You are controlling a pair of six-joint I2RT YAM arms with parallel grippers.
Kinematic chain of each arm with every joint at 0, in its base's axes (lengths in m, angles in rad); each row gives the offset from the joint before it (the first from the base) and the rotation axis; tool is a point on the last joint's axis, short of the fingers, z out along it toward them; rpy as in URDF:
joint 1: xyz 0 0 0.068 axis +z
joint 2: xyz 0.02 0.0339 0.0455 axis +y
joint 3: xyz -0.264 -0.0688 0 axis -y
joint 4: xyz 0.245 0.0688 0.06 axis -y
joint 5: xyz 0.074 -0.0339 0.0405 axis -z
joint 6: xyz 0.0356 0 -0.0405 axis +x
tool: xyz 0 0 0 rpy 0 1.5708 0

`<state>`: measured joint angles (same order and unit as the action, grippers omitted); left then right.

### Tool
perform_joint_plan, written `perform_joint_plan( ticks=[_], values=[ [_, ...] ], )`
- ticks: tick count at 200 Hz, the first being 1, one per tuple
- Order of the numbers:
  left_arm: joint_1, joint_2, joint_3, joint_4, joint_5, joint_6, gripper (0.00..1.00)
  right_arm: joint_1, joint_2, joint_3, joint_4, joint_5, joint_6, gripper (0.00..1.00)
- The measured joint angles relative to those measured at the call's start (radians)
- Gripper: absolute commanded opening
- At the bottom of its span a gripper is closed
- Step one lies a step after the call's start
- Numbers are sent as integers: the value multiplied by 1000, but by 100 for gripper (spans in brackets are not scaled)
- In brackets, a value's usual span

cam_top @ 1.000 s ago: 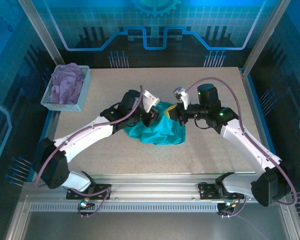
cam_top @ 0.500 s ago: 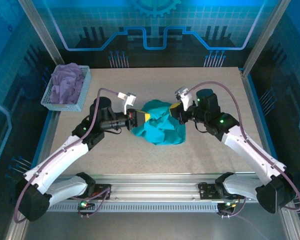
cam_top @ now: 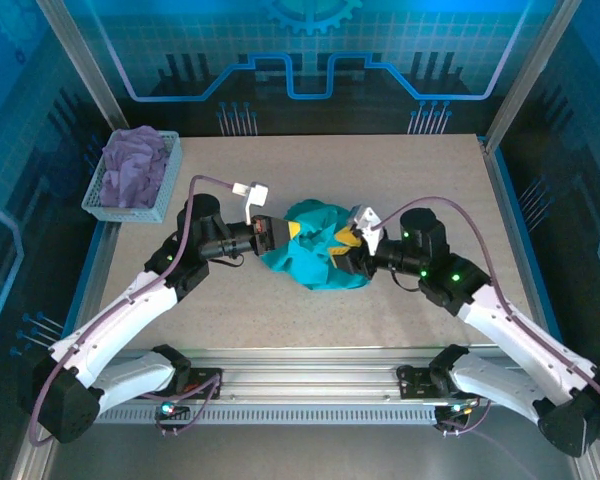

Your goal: Fold the inside-out t-shirt

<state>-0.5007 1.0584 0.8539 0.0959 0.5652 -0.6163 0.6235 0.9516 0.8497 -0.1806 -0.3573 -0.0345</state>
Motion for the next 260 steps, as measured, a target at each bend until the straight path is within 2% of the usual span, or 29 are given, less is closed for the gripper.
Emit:
perform_joint_plan(
  ticks=[59, 112, 128, 173, 192, 260],
  values=[
    [0, 0, 0, 0, -1, -13, 0, 4, 217, -2, 194, -109, 58, 41],
    [0, 0, 0, 0, -1, -13, 0, -5, 266, 24, 295, -139, 91, 43],
    [0, 0, 0, -1, -1, -13, 0, -9, 266, 24, 321, -153, 98, 38],
    [0, -2, 0, -1, -5, -11, 0, -14, 266, 24, 362, -176, 113, 10],
    [0, -3, 0, -3, -14, -10, 0, -18, 262, 23, 365, -179, 114, 1],
    [0, -13, 0, -51, -86, 21, 0, -24, 197, 15, 293, -192, 84, 0]
  ],
)
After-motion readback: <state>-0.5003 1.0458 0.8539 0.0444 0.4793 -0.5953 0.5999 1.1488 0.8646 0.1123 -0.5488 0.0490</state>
